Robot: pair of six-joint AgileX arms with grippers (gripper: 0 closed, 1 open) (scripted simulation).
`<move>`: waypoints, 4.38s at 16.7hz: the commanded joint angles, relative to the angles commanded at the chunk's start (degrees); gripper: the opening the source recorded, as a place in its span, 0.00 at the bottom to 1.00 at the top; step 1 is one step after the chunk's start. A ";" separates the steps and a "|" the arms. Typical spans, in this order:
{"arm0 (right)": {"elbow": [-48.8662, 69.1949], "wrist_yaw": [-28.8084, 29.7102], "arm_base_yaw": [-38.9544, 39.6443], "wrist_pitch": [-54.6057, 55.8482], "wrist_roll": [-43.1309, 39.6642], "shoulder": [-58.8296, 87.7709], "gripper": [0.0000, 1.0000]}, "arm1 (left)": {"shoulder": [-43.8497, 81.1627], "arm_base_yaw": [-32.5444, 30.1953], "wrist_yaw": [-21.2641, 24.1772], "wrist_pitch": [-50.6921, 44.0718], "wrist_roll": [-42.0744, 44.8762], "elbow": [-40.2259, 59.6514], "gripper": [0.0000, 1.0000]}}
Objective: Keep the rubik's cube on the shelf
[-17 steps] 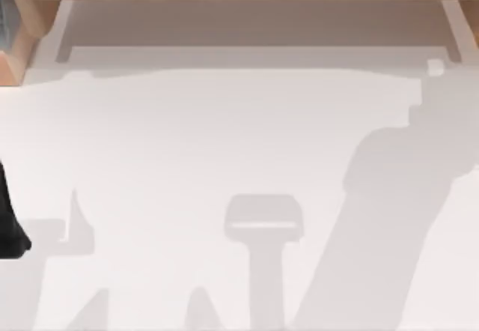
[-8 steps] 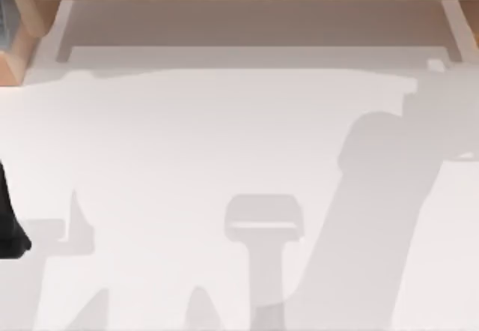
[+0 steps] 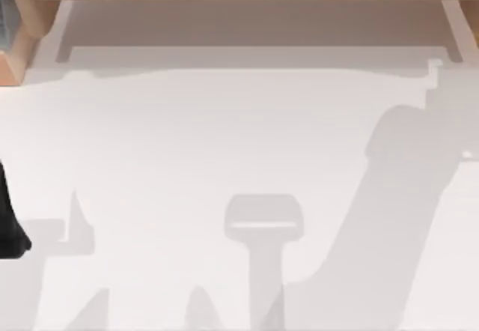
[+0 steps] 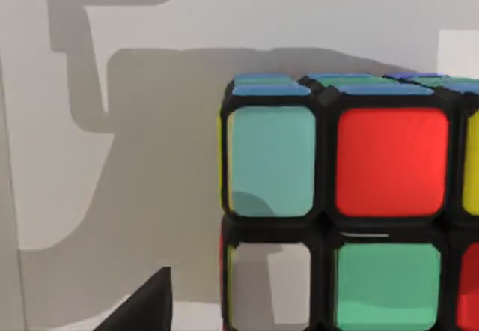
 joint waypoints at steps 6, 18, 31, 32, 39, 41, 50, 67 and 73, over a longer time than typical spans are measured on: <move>-1.52 0.10 0.42 3.40 0.42 1.82 1.00 | 0.00 0.00 0.00 0.00 0.00 0.00 1.00; -1.52 0.10 0.42 3.40 0.42 1.82 0.17 | 0.00 0.00 0.00 0.00 0.00 0.00 1.00; -1.43 0.79 0.30 2.69 0.50 1.37 0.00 | 0.00 0.00 0.00 0.00 0.00 0.00 1.00; -1.33 1.93 0.47 1.66 0.46 0.85 0.00 | 0.00 0.00 0.00 0.00 0.00 0.00 1.00; 1.12 15.11 4.64 -9.86 -1.92 -2.65 0.00 | 0.00 0.00 0.00 0.00 0.00 0.00 1.00; 2.11 16.13 5.28 -11.34 -2.87 -2.19 0.00 | 0.00 0.00 0.00 0.00 0.00 0.00 1.00; 7.35 0.86 0.35 -4.97 0.03 2.66 0.00 | 0.00 0.00 0.00 0.00 0.00 0.00 1.00; -13.35 0.21 8.89 2.04 10.91 -22.77 0.00 | 0.00 0.00 0.00 0.00 0.00 0.00 1.00; -35.36 4.20 26.60 21.54 18.93 -35.13 0.00 | 0.00 0.00 0.00 0.00 0.00 0.00 1.00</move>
